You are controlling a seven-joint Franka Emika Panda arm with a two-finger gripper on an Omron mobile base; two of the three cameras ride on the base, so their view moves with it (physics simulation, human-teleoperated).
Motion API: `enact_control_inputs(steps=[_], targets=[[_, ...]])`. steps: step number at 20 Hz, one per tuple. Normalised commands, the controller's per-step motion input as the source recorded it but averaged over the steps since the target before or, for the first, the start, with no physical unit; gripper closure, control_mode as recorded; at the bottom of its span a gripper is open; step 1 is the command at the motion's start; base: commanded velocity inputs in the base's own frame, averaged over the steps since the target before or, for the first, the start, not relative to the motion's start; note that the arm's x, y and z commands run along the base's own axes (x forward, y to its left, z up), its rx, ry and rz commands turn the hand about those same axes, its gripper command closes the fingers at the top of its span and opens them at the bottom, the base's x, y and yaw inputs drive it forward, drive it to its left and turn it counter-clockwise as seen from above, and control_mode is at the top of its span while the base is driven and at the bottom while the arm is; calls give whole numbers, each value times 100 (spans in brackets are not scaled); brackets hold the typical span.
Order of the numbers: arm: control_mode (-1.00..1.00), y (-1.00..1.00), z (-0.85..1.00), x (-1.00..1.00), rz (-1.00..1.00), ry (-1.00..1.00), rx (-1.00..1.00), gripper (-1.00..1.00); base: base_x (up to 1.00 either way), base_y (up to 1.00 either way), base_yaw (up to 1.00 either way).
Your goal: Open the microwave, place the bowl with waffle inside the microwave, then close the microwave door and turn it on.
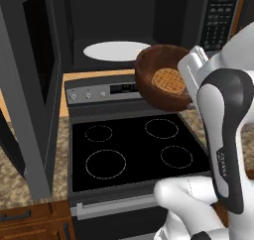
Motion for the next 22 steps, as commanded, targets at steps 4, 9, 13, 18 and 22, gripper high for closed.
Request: enact_control_inputs(steps=[4,9,13,18,22], targets=[[-100,17,56,60,0,0,-2,100,0,0,0],[-100,9,0,84,0,-5,0,100,0,0,0],[-100,6,0,83,0,0,0,100,0,0,0],[-100,18,1,83,0,0,0,100,0,0,0],[-100,29,6,78,0,0,0,100,0,0,0]])
